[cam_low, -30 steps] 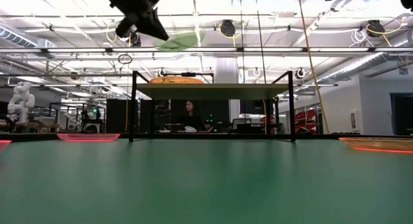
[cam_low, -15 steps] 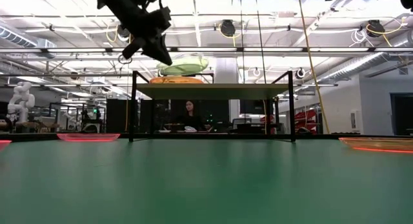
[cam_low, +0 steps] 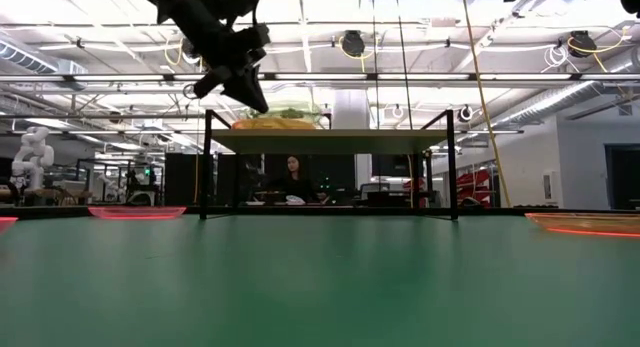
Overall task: Place and stack plates onto a shelf
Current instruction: Stack the green plate on top of the orange plate on the shelf, then put the orange plate on the shelf
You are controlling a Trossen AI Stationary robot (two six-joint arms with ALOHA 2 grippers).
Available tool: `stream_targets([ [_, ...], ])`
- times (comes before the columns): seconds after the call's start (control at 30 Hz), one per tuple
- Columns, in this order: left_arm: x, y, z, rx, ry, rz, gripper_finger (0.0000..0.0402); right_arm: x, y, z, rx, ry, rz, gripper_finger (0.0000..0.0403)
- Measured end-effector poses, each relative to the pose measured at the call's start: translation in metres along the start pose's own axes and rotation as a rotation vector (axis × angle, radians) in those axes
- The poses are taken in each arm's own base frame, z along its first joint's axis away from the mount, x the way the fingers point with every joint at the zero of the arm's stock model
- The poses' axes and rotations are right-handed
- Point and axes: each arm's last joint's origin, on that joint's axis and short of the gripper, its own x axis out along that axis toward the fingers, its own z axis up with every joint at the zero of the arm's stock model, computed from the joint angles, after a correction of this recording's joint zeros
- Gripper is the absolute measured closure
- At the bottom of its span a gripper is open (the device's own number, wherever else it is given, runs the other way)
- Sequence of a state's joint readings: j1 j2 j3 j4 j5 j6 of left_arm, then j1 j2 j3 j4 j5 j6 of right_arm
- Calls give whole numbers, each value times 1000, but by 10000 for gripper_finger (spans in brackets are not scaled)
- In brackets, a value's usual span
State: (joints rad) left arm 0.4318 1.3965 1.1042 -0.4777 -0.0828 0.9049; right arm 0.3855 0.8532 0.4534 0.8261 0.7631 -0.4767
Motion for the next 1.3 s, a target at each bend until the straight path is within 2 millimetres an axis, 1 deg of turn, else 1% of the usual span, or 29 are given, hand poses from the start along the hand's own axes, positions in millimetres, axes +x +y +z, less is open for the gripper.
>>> stream_targets([
  [0.17, 6, 0, 0, 0, 9, -4, 347, 0, 0, 0, -1, 3, 2, 273],
  [0.4, 5, -1, -1, -1, 24, 2, 343, 0, 0, -1, 3, 5, 2, 273],
  [0.63, -4, -4, 1, 6, 52, 9, 343, 0, 0, -1, 3, 6, 2, 273],
  [0.73, -15, -7, 3, 14, 53, 25, 343, 0, 0, -1, 10, 8, 3, 273],
  [0.83, -32, -8, 11, 20, 11, 75, 343, 0, 1, -1, 9, 10, 5, 273],
  [0.93, -59, -11, 18, 7, -55, 131, 343, 0, 1, -2, 22, 14, 7, 273],
  [1.03, -91, -16, 22, -60, -171, 156, 343, 0, 2, -3, 17, 28, 13, 273],
  [1.17, -132, -25, 26, -160, -379, 114, 343, 0, 3, -6, 6, 47, 20, 273],
  [1.3, -162, -40, 28, -187, -522, 73, 344, 0, 3, -6, 19, 51, 20, 273],
])
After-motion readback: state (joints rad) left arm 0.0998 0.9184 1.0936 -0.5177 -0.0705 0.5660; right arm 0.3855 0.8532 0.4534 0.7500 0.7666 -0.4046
